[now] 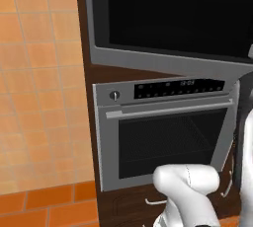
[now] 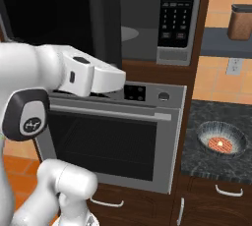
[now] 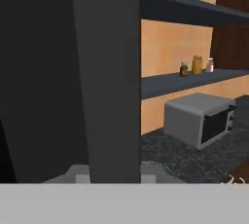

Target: Open the microwave, place the bowl with waffle inside the microwave, then close the microwave door and turn it on.

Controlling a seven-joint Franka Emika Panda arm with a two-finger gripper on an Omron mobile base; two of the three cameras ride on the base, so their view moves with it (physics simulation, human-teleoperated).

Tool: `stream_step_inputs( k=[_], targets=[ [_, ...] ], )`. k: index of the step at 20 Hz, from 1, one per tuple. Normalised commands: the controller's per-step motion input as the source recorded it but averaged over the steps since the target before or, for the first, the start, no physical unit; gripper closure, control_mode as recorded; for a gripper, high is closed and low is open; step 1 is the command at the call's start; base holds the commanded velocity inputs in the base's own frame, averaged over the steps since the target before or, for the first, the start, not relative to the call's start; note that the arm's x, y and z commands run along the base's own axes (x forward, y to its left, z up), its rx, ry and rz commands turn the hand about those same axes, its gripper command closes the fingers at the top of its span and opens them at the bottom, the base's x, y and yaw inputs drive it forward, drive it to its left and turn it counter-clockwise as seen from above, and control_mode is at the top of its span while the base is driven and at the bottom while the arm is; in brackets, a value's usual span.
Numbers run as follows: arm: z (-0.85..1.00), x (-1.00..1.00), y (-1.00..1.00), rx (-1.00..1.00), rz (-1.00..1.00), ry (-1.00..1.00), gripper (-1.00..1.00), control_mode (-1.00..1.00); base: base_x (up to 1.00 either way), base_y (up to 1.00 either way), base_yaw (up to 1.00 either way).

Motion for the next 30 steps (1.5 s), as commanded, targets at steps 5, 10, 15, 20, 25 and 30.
stream_step_inputs(
  k=[5,10,15,20,25,30],
  targets=[
    [0.0,-1.0,0.66,-0.18,-0.22,-0.08,-1.0,-1.0,0.0,0.0,0.0],
    [0.0,-1.0,0.95,-0.22,-0.19,-0.06,-1.0,-1.0,0.0,0.0,0.0],
    [0.0,-0.48,0.55,-0.13,-0.09,-0.01,-1.0,-1.0,0.0,0.0,0.0],
    [0.03,-0.25,0.24,0.0,-0.02,0.04,-1.0,-1.0,0.0,0.0,0.0],
    [0.13,-0.93,-0.29,0.08,0.05,-0.07,-1.0,-1.0,0.0,0.0,0.0],
    [0.0,-0.04,-0.97,0.48,0.28,0.0,-1.0,-1.0,0.0,0.0,0.0]
  ],
)
